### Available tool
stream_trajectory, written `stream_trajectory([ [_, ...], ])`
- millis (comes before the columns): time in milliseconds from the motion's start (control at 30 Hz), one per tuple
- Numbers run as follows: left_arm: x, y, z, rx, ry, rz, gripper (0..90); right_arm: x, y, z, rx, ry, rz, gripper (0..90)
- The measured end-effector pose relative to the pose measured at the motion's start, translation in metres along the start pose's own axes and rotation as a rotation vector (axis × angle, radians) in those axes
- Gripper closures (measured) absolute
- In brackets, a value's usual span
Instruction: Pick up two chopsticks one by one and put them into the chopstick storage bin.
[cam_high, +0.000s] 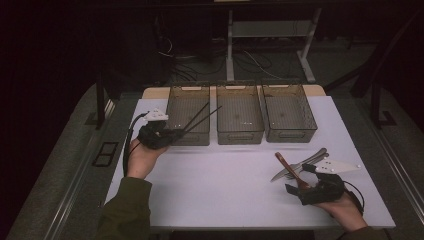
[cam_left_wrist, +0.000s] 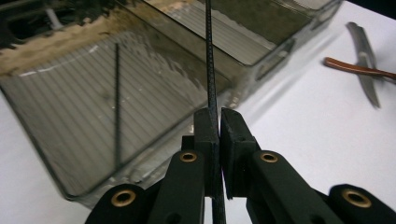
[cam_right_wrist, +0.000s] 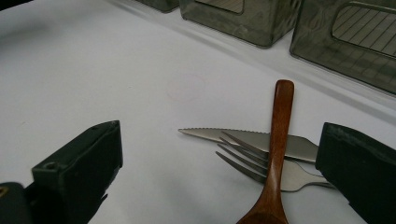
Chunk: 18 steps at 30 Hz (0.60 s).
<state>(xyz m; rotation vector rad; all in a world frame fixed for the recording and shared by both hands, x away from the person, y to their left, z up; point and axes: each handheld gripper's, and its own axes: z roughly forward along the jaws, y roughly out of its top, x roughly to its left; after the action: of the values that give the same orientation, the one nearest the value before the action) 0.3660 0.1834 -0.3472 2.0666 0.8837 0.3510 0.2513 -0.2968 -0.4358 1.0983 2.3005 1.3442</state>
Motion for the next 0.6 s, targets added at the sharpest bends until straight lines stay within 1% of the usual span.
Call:
stream_trajectory([
  [167,0.007,0.010,0.002,0.003,0.026,-0.020,85.7,0.000,0.000,0.000,-0.001,0.001,0.001,0.9],
  [300,0.015,0.016,0.005,0.022,0.048,-0.031,85.7,0.000,0.000,0.000,-0.003,0.002,0.000,0.9],
  [400,0.023,0.021,0.007,0.039,0.073,-0.041,85.6,-0.001,0.000,0.000,-0.007,0.001,0.004,0.9],
  [467,0.029,0.024,0.008,0.046,0.091,-0.058,85.7,-0.001,0.000,-0.001,-0.008,0.002,0.004,0.9],
  [600,0.040,0.028,0.013,0.072,0.119,-0.075,85.6,-0.001,0.000,0.000,-0.008,0.003,0.004,0.9],
])
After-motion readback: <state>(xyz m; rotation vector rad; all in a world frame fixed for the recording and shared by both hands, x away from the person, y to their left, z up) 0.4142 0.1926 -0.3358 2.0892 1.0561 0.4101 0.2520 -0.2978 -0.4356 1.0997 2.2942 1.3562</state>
